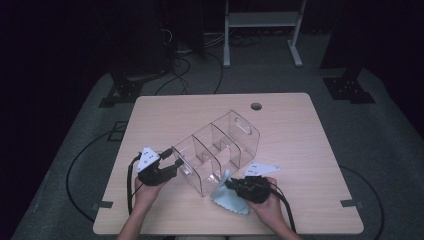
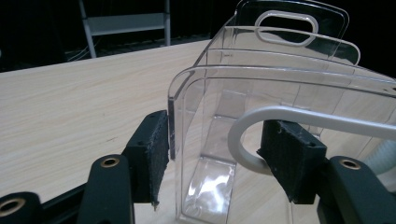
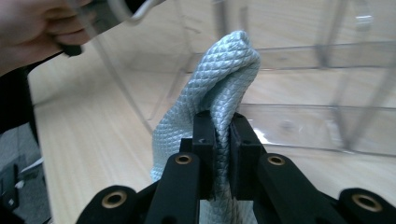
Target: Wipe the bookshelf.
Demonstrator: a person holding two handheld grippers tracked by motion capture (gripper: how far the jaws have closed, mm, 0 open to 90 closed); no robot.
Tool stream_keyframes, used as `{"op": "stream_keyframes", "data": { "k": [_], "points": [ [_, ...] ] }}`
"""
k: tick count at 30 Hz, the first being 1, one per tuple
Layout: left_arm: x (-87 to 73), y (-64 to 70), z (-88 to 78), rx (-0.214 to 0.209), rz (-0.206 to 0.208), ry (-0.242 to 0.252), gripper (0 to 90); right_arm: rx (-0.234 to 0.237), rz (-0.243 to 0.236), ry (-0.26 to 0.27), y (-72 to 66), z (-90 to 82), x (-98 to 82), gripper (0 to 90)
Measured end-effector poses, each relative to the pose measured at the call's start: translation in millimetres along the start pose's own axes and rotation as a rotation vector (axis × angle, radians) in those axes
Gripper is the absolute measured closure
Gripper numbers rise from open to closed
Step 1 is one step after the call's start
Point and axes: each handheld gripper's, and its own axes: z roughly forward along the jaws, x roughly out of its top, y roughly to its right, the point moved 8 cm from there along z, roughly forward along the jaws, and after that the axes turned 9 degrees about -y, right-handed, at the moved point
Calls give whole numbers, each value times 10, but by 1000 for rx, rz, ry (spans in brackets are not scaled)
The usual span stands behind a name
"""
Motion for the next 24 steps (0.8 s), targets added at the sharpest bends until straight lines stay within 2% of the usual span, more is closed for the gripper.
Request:
{"op": "stream_keyframes", "data": {
  "k": [5,9,11,15,18,24],
  "points": [
    [-13,18,-102,2,6,0,385,-48,33,19,234,-157,-7,822],
    [-42,45,-196,3,-20,6,340,-81,52,24,386,-246,-39,821],
    [-61,82,-237,0,-13,-2,326,-94,65,25,466,-280,-54,820],
    [-90,200,-285,-20,13,-7,307,-126,74,31,600,-374,-74,820],
    [-109,299,-299,-45,12,-16,292,-137,88,47,667,-443,-72,820],
    [-130,523,-293,-70,43,-25,266,-160,107,57,785,-525,-121,820]
  ]
}}
